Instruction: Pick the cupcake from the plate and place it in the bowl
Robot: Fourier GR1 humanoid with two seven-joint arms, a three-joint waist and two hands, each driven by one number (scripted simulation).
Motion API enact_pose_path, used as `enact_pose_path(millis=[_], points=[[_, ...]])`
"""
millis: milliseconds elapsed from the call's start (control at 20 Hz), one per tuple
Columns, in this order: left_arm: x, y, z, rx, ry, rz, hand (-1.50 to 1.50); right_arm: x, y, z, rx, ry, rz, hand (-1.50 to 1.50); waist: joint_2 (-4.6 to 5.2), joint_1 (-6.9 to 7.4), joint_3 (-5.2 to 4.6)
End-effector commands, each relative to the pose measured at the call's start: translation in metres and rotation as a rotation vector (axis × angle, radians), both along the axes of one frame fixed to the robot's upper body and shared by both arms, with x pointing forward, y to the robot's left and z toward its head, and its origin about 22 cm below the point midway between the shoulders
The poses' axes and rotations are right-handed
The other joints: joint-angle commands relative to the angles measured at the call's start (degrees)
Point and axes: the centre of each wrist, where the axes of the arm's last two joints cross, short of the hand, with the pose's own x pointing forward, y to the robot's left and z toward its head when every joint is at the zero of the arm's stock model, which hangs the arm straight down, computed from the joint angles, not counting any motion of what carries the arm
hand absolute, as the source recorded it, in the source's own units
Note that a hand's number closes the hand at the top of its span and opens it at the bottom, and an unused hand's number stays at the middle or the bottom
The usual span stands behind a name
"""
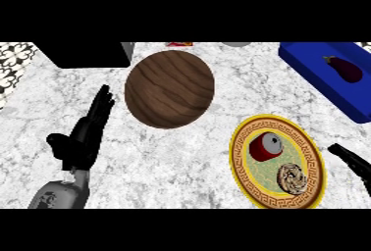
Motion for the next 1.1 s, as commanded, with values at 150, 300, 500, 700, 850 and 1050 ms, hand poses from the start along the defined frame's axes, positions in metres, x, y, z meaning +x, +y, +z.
enact_pose_path(millis=[150,300,500,700,850,1050], points=[[-0.007,-0.013,-0.005,0.002,-0.008,-0.019,0.0,0.01,0.004,0.07,-0.174,0.112,-0.025,-1.5,0.09,0.97,-0.05],[-0.003,0.008,-0.005,0.011,0.004,-0.025,0.0,0.004,-0.009,0.077,-0.226,0.218,-0.001,-1.5,0.1,0.78,-0.04],[0.014,-0.008,0.002,0.003,0.011,-0.029,0.0,0.015,-0.004,0.06,-0.359,0.35,-0.011,-1.5,0.32,1.28,0.01],[0.011,-0.007,-0.003,0.001,0.003,-0.028,0.0,0.026,0.002,0.072,-0.453,0.41,-0.016,-1.5,0.26,1.08,-0.01],[0.002,-0.005,-0.015,-0.002,0.012,-0.019,0.0,0.033,-0.01,0.044,-0.479,0.452,0.015,-1.5,0.24,1.21,0.03],[-0.004,-0.018,-0.014,-0.012,0.0,-0.01,0.0,0.025,-0.003,0.026,-0.465,0.472,0.058,-1.5,0.12,0.94,0.03]])
